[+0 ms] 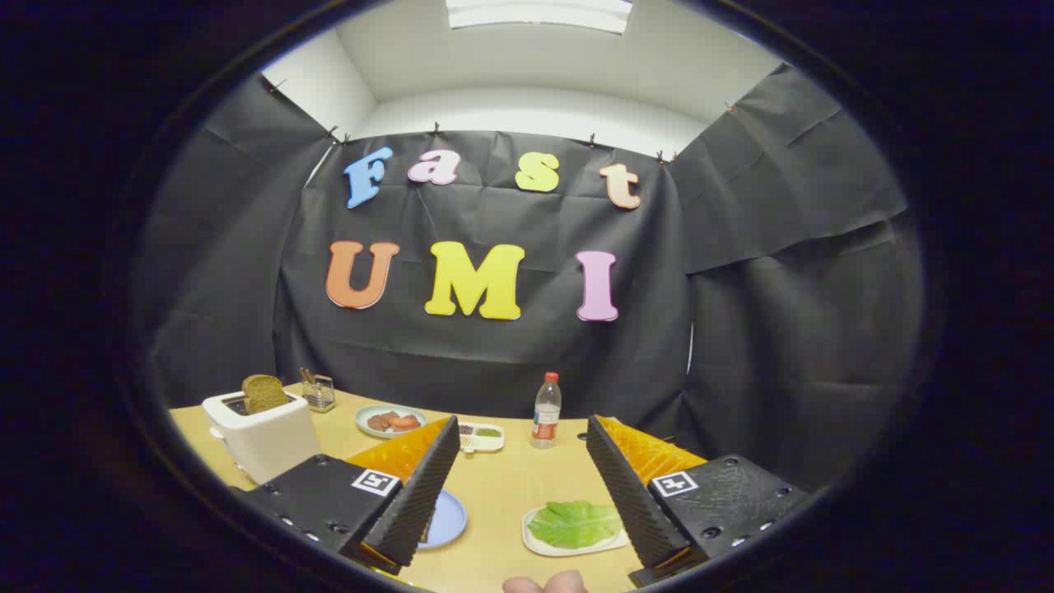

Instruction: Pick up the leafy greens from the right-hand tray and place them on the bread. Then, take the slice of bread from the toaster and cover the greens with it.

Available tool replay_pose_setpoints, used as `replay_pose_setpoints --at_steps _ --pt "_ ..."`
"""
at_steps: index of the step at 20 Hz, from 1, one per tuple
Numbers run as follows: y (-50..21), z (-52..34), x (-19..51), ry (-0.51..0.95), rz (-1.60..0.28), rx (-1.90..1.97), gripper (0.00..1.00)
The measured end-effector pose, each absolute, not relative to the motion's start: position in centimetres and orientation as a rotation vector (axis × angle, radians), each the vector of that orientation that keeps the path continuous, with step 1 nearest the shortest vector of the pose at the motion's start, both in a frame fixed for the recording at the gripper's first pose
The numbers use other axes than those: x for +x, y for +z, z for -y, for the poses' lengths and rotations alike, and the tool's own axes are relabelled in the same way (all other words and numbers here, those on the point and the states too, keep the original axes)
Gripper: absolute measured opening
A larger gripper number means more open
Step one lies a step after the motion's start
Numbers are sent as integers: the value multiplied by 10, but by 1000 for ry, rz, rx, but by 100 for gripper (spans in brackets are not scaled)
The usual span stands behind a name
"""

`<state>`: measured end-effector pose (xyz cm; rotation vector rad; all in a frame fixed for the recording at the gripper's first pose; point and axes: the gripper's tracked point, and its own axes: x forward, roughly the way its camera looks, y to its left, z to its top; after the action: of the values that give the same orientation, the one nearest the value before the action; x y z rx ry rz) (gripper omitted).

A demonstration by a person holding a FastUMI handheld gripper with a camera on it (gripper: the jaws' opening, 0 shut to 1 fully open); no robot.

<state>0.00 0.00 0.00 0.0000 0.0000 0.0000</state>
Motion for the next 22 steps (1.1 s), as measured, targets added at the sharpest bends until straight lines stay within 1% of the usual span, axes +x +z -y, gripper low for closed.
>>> replay_pose_setpoints --at_steps 4,10,22 --pt "8 4 6 -28 25 -20 95" --pt "-10 15 21 -47 -38 31 95" --pt "-13 27 26 -73 -41 11 95"
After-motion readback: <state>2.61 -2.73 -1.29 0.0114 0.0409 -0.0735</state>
